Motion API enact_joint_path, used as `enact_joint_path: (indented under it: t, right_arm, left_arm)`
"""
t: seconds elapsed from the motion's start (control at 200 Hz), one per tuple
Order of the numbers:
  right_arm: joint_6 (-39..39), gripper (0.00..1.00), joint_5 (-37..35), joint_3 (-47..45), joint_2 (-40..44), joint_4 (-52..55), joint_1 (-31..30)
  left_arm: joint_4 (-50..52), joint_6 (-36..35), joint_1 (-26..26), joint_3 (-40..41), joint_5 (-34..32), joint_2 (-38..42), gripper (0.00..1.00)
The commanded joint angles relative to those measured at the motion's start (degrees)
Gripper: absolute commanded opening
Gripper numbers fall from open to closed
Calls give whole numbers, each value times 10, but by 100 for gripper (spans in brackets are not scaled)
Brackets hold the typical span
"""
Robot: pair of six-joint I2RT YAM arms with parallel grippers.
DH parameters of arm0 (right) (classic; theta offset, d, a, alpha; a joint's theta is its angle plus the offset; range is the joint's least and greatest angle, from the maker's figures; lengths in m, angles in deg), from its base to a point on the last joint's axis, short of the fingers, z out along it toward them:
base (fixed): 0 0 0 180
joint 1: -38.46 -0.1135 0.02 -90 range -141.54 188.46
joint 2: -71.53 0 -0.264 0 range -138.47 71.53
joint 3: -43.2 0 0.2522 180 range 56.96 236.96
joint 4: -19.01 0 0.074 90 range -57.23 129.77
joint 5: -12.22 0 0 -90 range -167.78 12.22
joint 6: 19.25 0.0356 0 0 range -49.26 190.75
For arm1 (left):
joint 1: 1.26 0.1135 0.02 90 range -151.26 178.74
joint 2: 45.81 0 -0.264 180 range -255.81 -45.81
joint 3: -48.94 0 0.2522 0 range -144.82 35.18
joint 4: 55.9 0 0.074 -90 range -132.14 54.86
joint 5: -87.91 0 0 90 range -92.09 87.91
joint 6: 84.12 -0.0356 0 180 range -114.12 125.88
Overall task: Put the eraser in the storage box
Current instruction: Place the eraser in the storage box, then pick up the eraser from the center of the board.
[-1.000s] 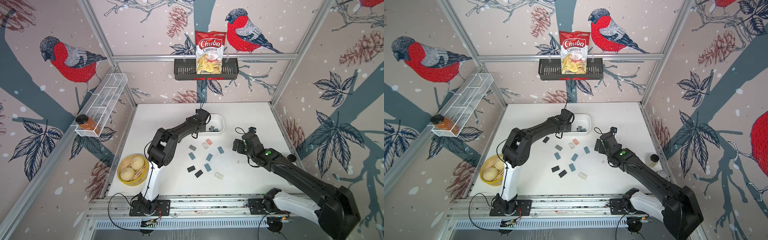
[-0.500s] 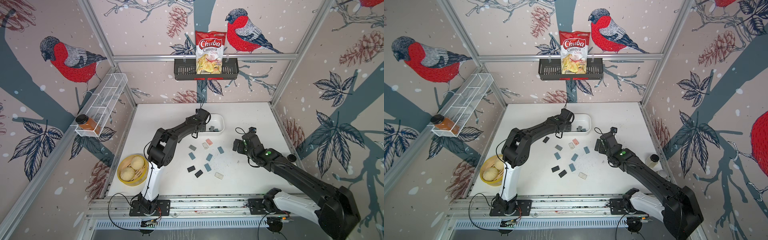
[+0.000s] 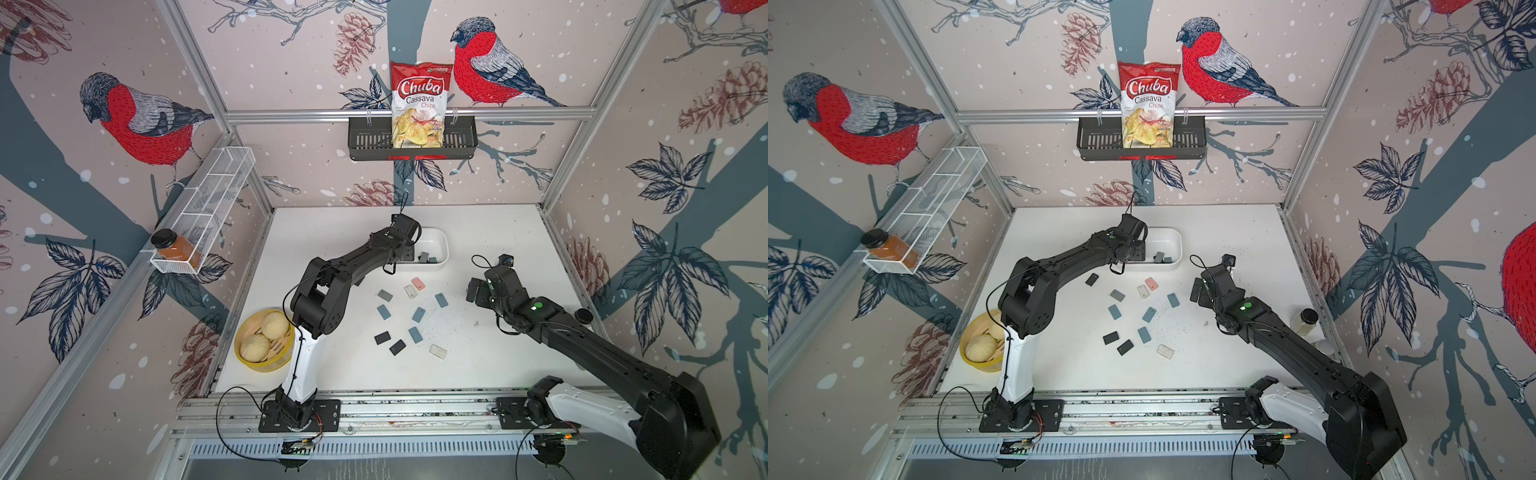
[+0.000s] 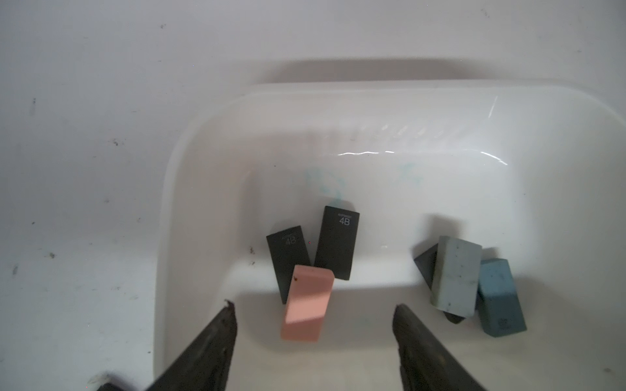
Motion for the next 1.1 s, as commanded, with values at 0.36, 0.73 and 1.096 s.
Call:
enact_joint_path:
  t: [0.36,0.73,1.096]
  right_arm:
    - [-2,100,4,-2,-57,-22,21]
    - [-12,100,38,33,-155,-40,38]
    - [-15,100,49,47,-234,-57,43]
  left_arm:
    - [35,-3,-45,-15,-64,86,97]
    - [4,-9,-56,99,-91,214,97]
    - [-69,-7,-56,218,-100,304,97]
